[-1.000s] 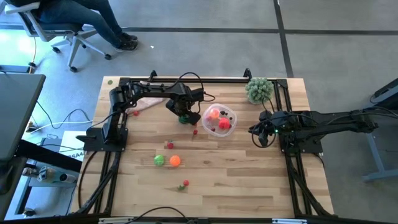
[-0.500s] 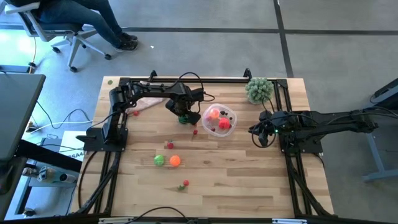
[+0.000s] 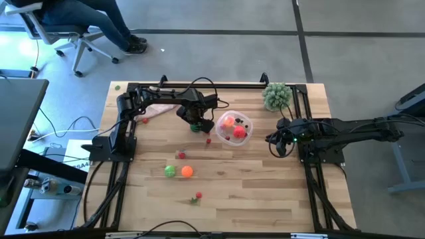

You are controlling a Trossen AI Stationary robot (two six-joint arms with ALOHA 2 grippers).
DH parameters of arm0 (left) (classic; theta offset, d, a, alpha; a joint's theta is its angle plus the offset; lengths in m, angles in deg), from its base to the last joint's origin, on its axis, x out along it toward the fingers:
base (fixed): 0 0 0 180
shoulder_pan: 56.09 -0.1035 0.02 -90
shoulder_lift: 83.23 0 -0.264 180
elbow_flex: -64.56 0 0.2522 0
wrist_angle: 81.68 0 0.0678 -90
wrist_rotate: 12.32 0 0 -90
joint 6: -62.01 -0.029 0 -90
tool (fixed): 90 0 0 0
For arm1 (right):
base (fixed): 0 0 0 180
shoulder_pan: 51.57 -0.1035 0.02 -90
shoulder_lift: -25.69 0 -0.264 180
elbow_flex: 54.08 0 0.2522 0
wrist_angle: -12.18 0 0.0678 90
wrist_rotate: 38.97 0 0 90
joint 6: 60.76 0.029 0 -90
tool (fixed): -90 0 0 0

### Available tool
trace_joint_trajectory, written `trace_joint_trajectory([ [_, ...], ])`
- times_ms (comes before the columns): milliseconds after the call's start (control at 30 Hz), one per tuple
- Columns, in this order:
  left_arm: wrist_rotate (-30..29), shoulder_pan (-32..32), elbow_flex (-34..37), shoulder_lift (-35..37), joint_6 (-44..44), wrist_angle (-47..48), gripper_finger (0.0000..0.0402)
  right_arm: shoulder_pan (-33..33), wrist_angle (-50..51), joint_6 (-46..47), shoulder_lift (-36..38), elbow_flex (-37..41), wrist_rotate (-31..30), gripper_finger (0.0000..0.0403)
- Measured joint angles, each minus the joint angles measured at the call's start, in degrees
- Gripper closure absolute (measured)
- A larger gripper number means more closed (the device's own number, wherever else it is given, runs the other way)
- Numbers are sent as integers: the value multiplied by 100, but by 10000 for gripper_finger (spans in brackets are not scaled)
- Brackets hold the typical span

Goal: Pick and placing Produce into tupperware
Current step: Put the watermelon into the transparent bin

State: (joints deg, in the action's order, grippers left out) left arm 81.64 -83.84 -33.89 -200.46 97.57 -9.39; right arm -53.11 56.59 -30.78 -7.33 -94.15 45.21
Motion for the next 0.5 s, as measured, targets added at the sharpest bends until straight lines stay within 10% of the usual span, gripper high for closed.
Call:
trace_joint_trajectory([
  [500, -24, 0, -435, 35, 82, 452, 106, 0, 0, 2, 0, 0, 0, 331],
])
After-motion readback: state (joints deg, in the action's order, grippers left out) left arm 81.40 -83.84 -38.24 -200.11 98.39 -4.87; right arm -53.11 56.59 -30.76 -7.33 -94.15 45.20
